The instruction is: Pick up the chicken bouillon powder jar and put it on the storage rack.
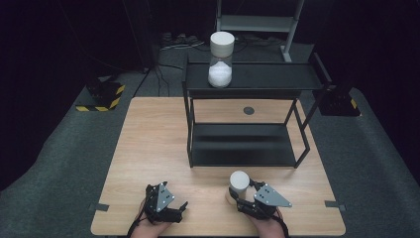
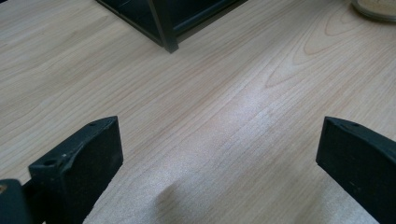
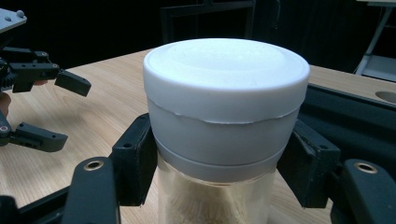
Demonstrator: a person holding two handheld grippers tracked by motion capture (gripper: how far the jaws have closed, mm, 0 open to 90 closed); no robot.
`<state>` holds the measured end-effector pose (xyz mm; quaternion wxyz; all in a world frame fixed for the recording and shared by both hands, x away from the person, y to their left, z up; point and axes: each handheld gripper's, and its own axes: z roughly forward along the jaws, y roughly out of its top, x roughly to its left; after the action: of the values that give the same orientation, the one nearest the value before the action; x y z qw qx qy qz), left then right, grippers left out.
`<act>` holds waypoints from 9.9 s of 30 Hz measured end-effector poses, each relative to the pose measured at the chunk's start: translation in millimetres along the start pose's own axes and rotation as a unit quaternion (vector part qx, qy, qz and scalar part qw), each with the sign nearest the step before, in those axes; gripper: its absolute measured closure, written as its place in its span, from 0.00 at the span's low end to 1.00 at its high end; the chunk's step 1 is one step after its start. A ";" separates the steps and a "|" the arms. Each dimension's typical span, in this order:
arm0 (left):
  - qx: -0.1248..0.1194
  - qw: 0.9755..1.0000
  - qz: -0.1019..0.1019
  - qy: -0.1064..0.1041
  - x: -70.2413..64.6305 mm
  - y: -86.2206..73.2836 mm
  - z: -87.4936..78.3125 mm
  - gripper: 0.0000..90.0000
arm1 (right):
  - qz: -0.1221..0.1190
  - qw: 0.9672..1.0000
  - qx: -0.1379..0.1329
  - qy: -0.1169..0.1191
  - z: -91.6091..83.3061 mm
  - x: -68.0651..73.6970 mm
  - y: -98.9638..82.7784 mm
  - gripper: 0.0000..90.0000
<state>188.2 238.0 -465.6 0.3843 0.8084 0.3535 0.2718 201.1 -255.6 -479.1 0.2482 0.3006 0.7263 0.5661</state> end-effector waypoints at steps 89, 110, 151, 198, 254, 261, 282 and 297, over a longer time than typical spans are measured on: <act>-0.004 1.000 0.003 -0.008 2.4 -1.3 -0.8 0.01 | -0.008 0.990 -0.101 -0.096 -65.0 -25.1 60.7 0.38; -0.002 1.000 0.006 -0.013 3.2 -0.9 -0.9 0.01 | -0.019 0.988 -0.118 -0.102 -59.0 -32.9 119.9 0.38; -0.004 1.000 0.004 -0.019 5.9 -1.5 -1.1 0.01 | -0.020 0.982 -0.144 -0.121 -21.5 -51.3 189.3 0.38; -0.012 1.000 -0.002 -0.025 8.0 -4.7 -2.8 0.01 | -0.015 0.972 -0.168 -0.163 25.2 -68.5 248.5 0.38; -0.020 0.999 -0.005 -0.031 10.3 -8.4 -4.8 0.01 | 0.014 0.971 -0.155 -0.181 81.5 -94.2 257.7 0.38; -0.021 0.999 -0.007 -0.031 10.6 -8.8 -4.9 0.01 | 0.014 0.971 -0.159 -0.176 81.5 -97.9 255.2 0.38; -0.019 0.999 -0.007 -0.031 10.6 -8.1 -4.7 0.01 | 0.036 0.972 -0.146 -0.182 77.5 -94.6 260.8 0.00; -0.017 0.999 -0.003 -0.030 9.5 -7.3 -4.5 0.01 | 0.025 0.973 -0.146 -0.178 61.4 -90.7 252.5 0.00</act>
<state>188.1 250.6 -467.4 0.4093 0.8086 0.3392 0.2520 346.6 -234.4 -246.5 0.4003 0.3748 0.5722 0.6099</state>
